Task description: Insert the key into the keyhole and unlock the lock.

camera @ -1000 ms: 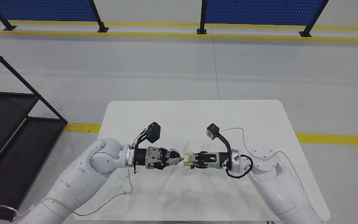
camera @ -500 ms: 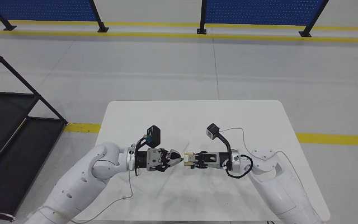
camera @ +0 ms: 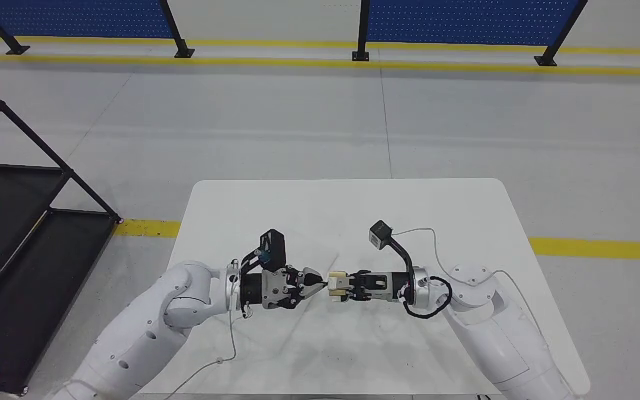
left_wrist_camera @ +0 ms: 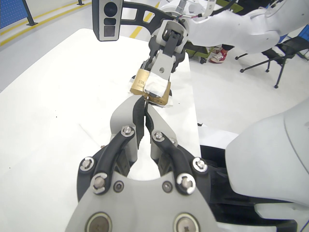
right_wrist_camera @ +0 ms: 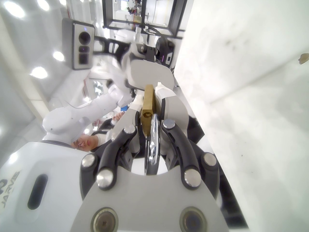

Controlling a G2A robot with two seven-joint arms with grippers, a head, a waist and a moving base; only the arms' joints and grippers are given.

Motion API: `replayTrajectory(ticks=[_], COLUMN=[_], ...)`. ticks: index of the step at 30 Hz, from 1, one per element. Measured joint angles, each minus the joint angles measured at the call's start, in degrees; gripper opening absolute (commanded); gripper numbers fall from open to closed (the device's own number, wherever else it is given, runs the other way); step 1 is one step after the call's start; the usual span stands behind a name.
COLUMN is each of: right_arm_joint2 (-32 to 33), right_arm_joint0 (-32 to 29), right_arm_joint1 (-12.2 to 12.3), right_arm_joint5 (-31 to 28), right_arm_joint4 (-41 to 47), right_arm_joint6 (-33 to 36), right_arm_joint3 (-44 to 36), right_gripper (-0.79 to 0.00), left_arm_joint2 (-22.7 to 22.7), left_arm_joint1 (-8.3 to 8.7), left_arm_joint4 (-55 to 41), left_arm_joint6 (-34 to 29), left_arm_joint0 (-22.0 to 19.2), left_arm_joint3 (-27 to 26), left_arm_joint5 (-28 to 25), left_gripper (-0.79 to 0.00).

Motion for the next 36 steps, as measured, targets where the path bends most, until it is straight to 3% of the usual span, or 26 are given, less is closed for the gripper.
replayTrajectory(ticks=[12,36], right_arm_joint2=[0.00,0.00], right_arm_joint0=[0.00,0.00], right_arm_joint1=[0.00,0.00], right_arm_joint5=[0.00,0.00], right_arm_joint4=[0.00,0.00], right_arm_joint6=[0.00,0.00], right_arm_joint3=[0.00,0.00], right_gripper=[-0.785,-0.785], left_arm_joint2=[-0.99,-1.57], left_arm_joint1=[-0.16,-0.82], left_arm_joint4=[4.28,18.53], left_arm_joint6=[2.67,9.05], left_arm_joint0=[1.67,4.92], left_arm_joint3=[-1.41,-5.08], left_arm_joint5=[0.39,6.09], left_gripper=[-0.785,-0.785])
